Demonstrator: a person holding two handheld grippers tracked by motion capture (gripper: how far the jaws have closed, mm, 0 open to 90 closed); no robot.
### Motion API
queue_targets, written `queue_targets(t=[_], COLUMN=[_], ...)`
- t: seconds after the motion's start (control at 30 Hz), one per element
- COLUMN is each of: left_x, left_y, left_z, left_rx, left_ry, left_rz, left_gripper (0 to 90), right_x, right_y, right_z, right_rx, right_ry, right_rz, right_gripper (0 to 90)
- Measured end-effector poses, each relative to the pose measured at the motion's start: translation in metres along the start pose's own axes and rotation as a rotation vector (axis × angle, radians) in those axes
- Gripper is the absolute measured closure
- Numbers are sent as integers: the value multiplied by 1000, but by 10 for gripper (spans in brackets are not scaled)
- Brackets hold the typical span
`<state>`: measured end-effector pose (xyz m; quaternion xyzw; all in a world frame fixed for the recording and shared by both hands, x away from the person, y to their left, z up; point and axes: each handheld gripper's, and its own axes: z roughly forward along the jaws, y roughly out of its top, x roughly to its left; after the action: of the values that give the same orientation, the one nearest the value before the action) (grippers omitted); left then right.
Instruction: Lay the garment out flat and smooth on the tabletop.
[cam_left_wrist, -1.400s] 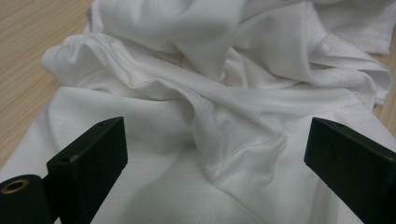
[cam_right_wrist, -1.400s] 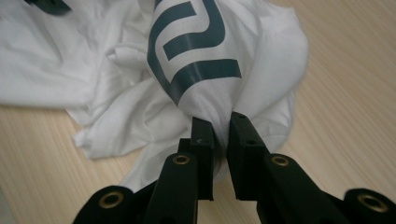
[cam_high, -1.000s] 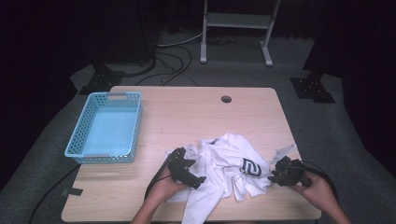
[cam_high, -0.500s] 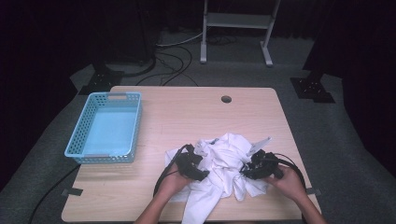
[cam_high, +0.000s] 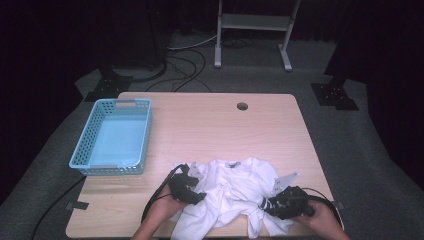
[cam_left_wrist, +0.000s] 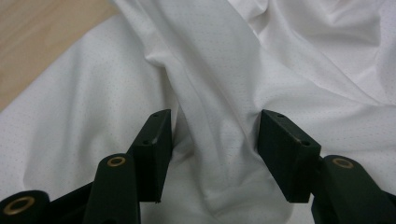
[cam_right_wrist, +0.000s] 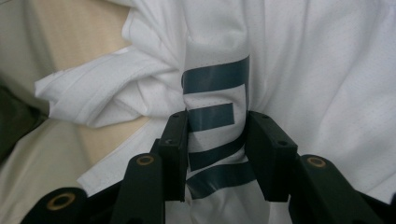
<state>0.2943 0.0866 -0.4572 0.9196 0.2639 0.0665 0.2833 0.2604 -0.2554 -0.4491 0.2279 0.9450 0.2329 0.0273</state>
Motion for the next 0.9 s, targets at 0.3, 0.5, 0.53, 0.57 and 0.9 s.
queue_targets(t=[0.3,0.5,0.53,0.57,0.9], left_x=[-5,5,7,8,0], left_y=[13,31,32,32,28], left_z=[-12,6,9,11,6], left_rx=[-46,-60,-49,-41,-60], left_ry=[6,-6,-5,-1,49], left_rz=[18,18,15,14,132], left_gripper=[322,417,442,469,863], right_x=[-27,-82,-86,-88,-72], right_y=[12,26,28,29,31], right_z=[-28,-7,-3,1,8], right_rx=[-83,-87,-82,-72,-19], right_ry=[18,-85,-89,-94,-124], right_rz=[62,176,177,168,69], right_gripper=[404,393,402,413,841])
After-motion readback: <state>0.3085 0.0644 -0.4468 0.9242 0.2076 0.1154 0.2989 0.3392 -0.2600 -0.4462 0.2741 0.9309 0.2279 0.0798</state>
